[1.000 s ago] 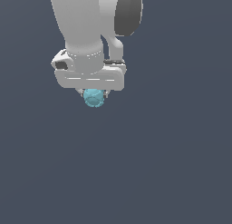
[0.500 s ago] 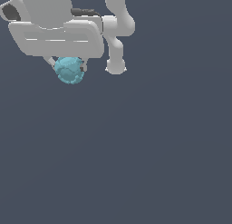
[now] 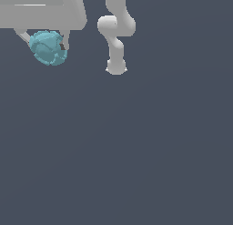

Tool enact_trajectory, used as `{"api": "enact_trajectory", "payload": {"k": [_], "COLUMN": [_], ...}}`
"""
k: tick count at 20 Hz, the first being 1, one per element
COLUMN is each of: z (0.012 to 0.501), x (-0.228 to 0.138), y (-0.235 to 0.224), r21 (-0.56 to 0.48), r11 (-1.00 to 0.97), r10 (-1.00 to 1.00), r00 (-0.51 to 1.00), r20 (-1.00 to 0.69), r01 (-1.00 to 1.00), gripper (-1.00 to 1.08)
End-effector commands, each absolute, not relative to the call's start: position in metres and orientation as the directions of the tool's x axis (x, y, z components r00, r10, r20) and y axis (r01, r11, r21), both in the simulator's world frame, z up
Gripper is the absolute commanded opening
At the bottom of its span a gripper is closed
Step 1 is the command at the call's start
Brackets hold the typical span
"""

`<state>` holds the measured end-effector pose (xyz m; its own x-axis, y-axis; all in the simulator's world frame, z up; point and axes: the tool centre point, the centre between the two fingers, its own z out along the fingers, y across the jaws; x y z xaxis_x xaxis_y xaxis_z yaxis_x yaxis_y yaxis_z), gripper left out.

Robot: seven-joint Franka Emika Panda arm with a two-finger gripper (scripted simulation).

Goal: Pick up the object and move it to a goal position.

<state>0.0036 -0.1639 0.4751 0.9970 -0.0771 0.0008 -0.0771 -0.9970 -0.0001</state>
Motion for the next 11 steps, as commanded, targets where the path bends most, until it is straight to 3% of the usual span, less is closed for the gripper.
{"api": "enact_trajectory", "payload": {"k": [1, 11], "z": [0.483, 0.495], "x": [0.004, 0.005], "y": [-0.168, -0.175], "r21": [0.0, 0.0], "r11": [-0.997, -0.997], "r10": [-0.076, -0.076], "r00": [0.997, 0.997], "r20": [0.0, 0.0], "r01": [-0.076, -0.076], "gripper": [-1.0, -1.0]}}
